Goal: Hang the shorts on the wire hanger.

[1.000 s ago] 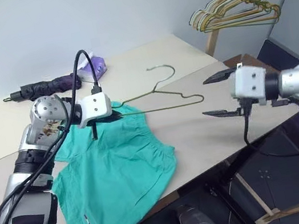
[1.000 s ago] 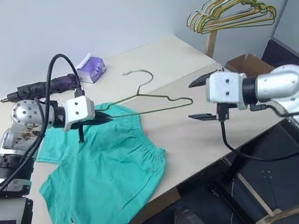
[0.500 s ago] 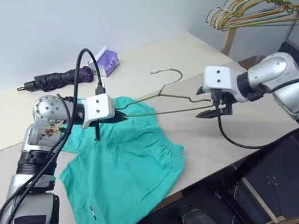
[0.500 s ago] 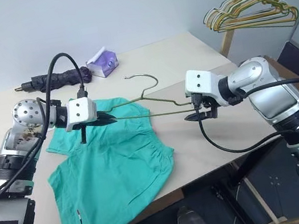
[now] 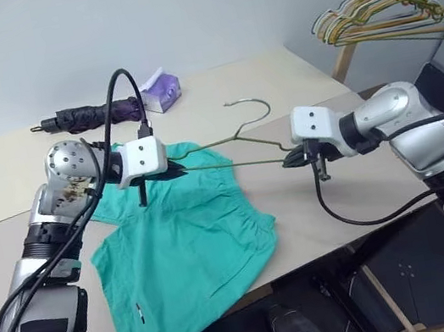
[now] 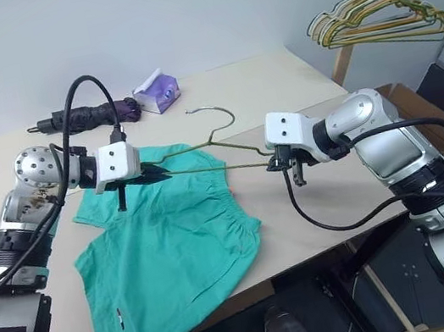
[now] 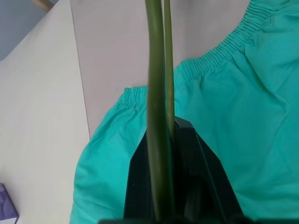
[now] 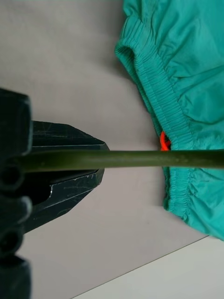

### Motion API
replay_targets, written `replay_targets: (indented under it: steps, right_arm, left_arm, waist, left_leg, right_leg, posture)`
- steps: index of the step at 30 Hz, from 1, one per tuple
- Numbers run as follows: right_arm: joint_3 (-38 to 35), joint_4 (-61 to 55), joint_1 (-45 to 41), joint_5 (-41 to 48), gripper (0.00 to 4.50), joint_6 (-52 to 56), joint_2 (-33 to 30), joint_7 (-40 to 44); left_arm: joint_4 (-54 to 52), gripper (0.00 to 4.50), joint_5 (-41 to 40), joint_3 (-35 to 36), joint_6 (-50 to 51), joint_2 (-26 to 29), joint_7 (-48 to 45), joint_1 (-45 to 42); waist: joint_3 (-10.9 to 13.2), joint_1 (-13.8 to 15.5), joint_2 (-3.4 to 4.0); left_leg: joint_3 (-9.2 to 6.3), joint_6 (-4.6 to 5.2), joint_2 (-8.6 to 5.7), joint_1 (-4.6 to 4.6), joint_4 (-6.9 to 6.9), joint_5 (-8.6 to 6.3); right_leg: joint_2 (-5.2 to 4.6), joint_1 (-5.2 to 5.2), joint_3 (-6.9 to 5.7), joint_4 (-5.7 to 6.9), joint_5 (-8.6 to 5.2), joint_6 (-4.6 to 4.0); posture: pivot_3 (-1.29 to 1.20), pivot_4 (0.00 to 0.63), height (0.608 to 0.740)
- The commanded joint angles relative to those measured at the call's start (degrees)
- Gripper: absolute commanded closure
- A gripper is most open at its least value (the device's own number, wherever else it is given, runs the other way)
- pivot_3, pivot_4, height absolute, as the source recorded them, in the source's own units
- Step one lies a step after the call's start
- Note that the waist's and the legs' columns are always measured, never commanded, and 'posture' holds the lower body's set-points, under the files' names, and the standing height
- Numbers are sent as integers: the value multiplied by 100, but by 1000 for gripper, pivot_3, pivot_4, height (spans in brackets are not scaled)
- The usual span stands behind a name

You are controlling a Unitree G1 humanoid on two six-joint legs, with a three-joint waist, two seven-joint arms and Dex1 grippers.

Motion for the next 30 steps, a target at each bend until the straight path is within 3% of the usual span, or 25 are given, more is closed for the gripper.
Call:
replay_targets:
  steps: [1, 2, 9, 14, 21, 30]
  right_arm:
    - [-519, -276, 89, 211, 4500, -62, -46, -22]
    - [-569, -323, 143, 252, 4500, -34, -70, -1]
    - [-1249, -1025, 1230, 814, 4500, 416, -597, 140]
    - [-1870, -1252, 2134, 1689, 4500, 1836, -752, 73]
    - [-2229, -342, 2602, 2577, 4500, 4050, -570, -293]
    - [-1450, 599, 2192, 2733, 4500, 4453, -505, 102]
  left_arm:
    - [-23, 3965, -196, 101, -54, -37, -150, -108]
    - [-2, 3804, -230, 129, -32, -49, -166, -113]
    - [615, 1596, -810, 693, 195, -124, -155, -249]
    - [-162, 21, -1532, 1114, 1295, 33, -366, 250]
    - [-1863, 21, -2325, 1623, 2061, 270, -317, 1584]
    - [-2834, 21, -2521, 1859, 2459, 518, 92, 2309]
  waist:
    - [0, 2, 0]
    - [0, 3, 0]
    - [-1, 27, -1]
    - [-1, 4, -1]
    - [-1, 85, -1]
    - [3, 540, 3]
  left_leg:
    - [0, 0, 0, -1, 0, 0]
    - [-2, 0, 0, -2, 0, 0]
    - [-5, 2, 0, -6, 7, -1]
    - [-3, 5, 2, -4, 8, -4]
    - [-1, 10, 3, 8, 8, -7]
    - [11, 19, 2, 7, 9, -13]
  right_leg:
    - [0, 0, 0, 0, 0, 0]
    - [0, 0, -2, 0, 0, 0]
    - [-1, 0, -6, -1, 0, 1]
    - [1, 2, -6, 0, -1, 2]
    - [1, 16, 0, -1, 0, 0]
    - [2, 16, 5, -20, -1, 0]
  posture:
    - [-143, 0, 740]
    - [-143, 0, 740]
    - [-150, 4, 740]
    - [-126, 20, 740]
    - [-61, 46, 740]
    - [0, 59, 740]
